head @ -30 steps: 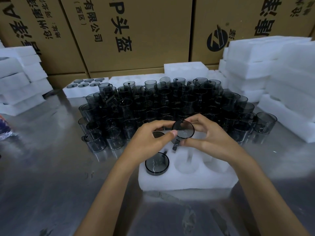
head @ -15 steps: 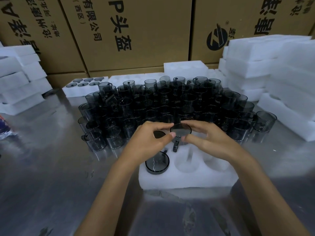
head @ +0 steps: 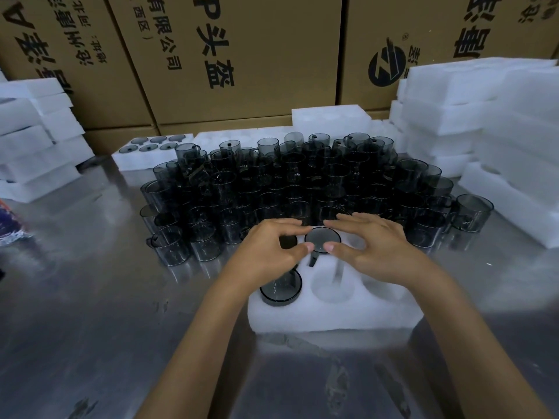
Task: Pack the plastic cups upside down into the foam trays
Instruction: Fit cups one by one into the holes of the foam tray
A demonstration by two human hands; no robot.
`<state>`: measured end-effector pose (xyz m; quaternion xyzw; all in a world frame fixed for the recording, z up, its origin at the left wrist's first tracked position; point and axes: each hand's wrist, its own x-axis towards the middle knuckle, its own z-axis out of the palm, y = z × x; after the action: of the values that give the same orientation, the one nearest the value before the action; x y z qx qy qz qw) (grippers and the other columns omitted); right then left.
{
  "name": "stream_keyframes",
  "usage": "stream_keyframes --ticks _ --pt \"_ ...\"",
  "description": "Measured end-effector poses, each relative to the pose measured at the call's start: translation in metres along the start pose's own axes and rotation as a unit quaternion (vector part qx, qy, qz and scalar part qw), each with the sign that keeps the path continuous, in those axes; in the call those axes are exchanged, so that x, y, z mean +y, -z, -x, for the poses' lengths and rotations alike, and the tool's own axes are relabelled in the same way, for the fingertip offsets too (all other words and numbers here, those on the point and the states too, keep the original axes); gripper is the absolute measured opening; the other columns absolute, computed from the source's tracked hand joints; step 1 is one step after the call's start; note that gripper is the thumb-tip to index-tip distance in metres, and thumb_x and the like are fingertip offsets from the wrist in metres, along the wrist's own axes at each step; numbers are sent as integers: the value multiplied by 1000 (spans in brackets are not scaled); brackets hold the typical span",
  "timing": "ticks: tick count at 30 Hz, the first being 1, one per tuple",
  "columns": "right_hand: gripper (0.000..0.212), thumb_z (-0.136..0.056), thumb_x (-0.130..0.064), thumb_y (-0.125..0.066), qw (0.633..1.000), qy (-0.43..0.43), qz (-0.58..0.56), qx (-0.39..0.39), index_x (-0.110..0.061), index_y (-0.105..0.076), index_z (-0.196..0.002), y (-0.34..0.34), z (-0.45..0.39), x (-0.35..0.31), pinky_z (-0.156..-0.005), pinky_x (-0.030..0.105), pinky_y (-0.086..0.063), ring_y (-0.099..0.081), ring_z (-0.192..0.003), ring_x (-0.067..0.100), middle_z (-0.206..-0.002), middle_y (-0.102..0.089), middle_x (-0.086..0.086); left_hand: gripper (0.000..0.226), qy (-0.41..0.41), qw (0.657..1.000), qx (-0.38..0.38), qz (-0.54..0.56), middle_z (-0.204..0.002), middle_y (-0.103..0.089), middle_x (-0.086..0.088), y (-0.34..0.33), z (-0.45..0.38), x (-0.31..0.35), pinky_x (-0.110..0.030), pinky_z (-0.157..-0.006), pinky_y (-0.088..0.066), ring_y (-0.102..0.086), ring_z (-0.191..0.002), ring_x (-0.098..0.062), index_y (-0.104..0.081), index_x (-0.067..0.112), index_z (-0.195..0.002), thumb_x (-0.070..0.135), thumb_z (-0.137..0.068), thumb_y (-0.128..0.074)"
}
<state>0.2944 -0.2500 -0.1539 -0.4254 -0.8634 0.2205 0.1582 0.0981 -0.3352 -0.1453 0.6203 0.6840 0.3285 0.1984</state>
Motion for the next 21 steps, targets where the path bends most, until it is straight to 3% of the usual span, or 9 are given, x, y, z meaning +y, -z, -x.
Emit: stream_keyframes --ticks 4,8,10,13,15,18,21 --pt "48 -90 -62 -56 999 7 -8 30 -51 -52 -137 0 0 1 -121 38 -5 -29 -144 6 -150 -44 -25 31 -13 999 38 -6 -139 -57 13 4 -1 -4 -29 -115 -32 -45 -134 -4 -69 31 -124 32 -93 -67" --pt "46 -90 -62 -54 999 9 -4 44 -51 -54 -134 -2 1 1 -117 36 -4 -31 -142 5 -147 -45 -27 41 8 975 215 -55 -152 -45 -1 22 -7 -25 -37 -120 -24 -33 -144 -18 -58 21 -139 24 -98 -59" --pt "46 -90 -61 -53 999 9 1 48 -50 -53 -135 -5 0 0 -116 37 -5 -31 -141 5 -147 -45 -27 51 29 962 255 -89 -161 -30 -3 31 -8 -41 -42 -123 -20 -20 -150 -21 -44 19 -150 23 -100 -55" --pt "45 -91 -60 -52 998 9 14 54 -50 -53 -135 -6 0 -1 -116 38 -6 -32 -140 6 -147 -45 -27 64 49 964 241 -103 -168 -4 3 37 -13 -62 -45 -124 -14 -1 -154 -18 -21 19 -159 20 -102 -50" --pt "45 -91 -60 -52 998 9 15 54 -49 -53 -135 -7 0 -1 -116 38 -6 -32 -140 6 -147 -45 -27 67 36 964 224 -135 -168 3 7 39 -18 -69 -47 -122 -14 7 -154 -18 -14 20 -160 18 -102 -47" --pt "45 -91 -60 -52 999 9 11 52 -50 -52 -135 -7 1 0 -116 37 -5 -32 -139 6 -147 -45 -27 67 31 960 193 -198 -168 -2 5 40 -25 -71 -51 -119 -19 6 -154 -20 -12 21 -160 17 -102 -45" --pt "45 -92 -61 -51 999 7 13 48 -50 -52 -135 -6 0 0 -116 38 -5 -31 -140 6 -147 -45 -27 63 31 954 207 -213 -166 -18 0 38 -27 -72 -52 -118 -21 -7 -153 -26 -22 18 -158 15 -101 -47"
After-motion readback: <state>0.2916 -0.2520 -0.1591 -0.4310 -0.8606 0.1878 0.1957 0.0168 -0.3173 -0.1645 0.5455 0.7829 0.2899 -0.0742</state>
